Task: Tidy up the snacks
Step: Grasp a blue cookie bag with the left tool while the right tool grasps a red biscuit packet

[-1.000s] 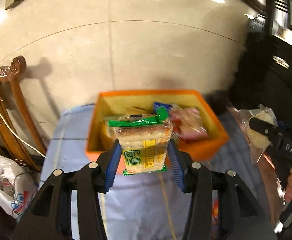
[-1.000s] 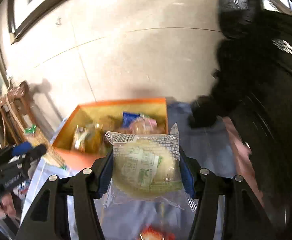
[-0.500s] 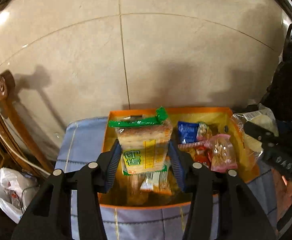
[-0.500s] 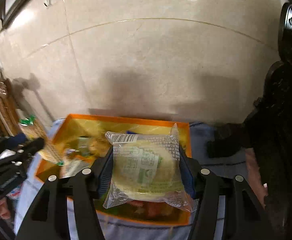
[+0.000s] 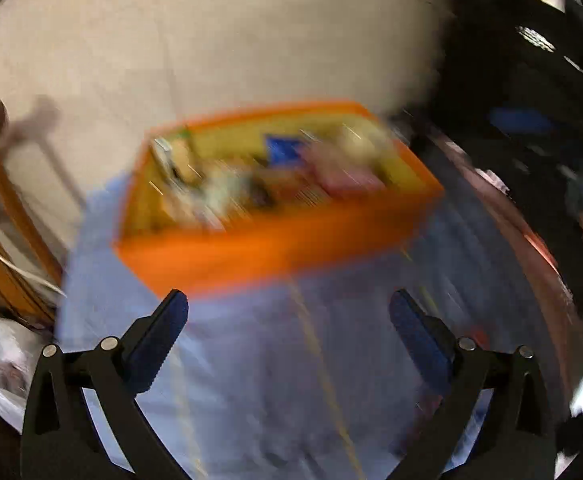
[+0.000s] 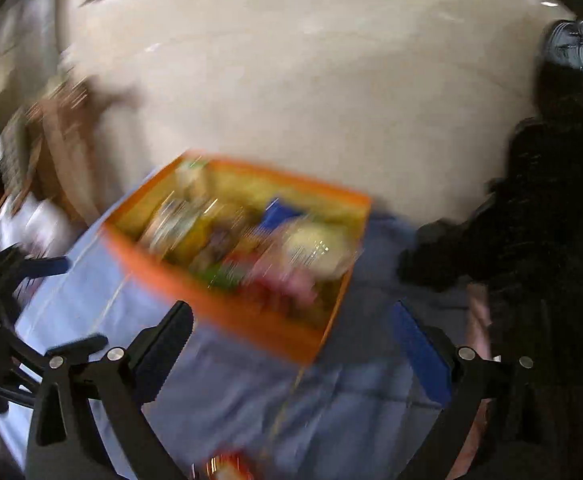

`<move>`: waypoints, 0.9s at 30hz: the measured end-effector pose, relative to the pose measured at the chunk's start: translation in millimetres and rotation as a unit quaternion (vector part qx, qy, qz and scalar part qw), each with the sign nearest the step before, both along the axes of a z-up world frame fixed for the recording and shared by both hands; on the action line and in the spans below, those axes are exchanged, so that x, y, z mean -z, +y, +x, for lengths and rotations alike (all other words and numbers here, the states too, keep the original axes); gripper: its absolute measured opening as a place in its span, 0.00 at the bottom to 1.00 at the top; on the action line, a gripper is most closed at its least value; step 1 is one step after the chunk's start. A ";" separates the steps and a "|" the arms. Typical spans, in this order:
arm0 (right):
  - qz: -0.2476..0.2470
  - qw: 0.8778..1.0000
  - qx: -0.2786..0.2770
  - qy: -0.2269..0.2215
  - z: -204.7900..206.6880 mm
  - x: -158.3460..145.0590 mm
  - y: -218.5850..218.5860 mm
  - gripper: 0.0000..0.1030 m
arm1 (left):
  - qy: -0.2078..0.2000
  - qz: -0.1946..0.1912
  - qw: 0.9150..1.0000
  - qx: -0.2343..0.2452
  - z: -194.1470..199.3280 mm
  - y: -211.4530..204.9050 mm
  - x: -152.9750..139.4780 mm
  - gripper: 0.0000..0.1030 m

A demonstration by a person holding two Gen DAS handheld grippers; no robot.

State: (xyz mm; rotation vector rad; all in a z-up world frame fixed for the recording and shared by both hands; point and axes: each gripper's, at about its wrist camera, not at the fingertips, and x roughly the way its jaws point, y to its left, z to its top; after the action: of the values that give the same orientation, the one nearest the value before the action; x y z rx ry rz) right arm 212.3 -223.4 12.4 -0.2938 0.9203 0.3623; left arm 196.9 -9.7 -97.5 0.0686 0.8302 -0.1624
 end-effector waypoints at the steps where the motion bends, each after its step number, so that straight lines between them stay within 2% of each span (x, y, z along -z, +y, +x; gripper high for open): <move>1: -0.003 1.000 -0.019 0.022 -8.1 8.8 -1.7 0.97 | 0.010 -0.005 1.000 0.003 -8.6 -4.8 8.3 0.96; 4: -0.002 0.996 -0.050 0.070 -23.9 30.8 -2.7 0.96 | 0.045 -0.028 0.999 0.012 -38.6 -27.3 38.7 0.96; 7: 0.004 0.993 -0.067 0.095 -45.9 49.7 -4.4 0.96 | 0.047 -0.034 0.998 0.039 -64.5 -53.4 60.5 0.96; 9: -0.031 0.991 -0.089 0.100 -60.7 66.5 -4.0 0.96 | 0.047 -0.023 0.998 0.047 -73.5 -67.6 73.0 0.96; 11: -0.085 0.980 -0.120 0.138 -72.7 91.1 0.4 0.96 | 0.047 -0.009 0.998 0.046 -78.7 -78.6 82.7 0.96; 13: -0.148 0.961 -0.160 0.168 -82.7 115.0 9.7 0.96 | 0.038 -0.008 0.999 0.038 -81.1 -85.9 90.4 0.96; 14: -0.166 0.953 -0.187 0.172 -88.0 124.3 12.4 0.96 | 0.033 -0.013 0.999 0.029 -81.0 -87.9 94.3 0.96; 16: -0.176 0.947 -0.207 0.170 -89.2 140.7 15.3 0.96 | 0.021 -0.028 0.999 -0.004 -78.7 -89.0 103.1 0.96; 18: -0.146 0.949 -0.189 0.207 -81.3 155.7 14.5 0.96 | 0.038 -0.036 0.999 -0.014 -73.3 -92.1 110.9 0.96; 21: -0.154 0.955 -0.183 0.176 -81.0 168.3 14.2 0.96 | 0.053 -0.046 0.997 -0.025 -69.4 -97.3 129.8 0.96; 23: -0.158 0.955 -0.168 0.185 -81.3 176.6 8.6 0.96 | 0.046 -0.065 0.996 -0.028 -68.6 -96.6 135.3 0.96; 27: -0.143 0.968 -0.120 0.170 -89.1 173.9 -6.1 0.96 | 0.031 -0.060 0.998 -0.009 -70.7 -96.7 136.2 0.96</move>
State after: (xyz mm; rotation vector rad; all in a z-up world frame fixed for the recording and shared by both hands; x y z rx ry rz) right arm 123.2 -229.6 -161.6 -0.6253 1.2833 0.5138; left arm 126.3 -106.3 -233.6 -0.0566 0.8811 -0.1979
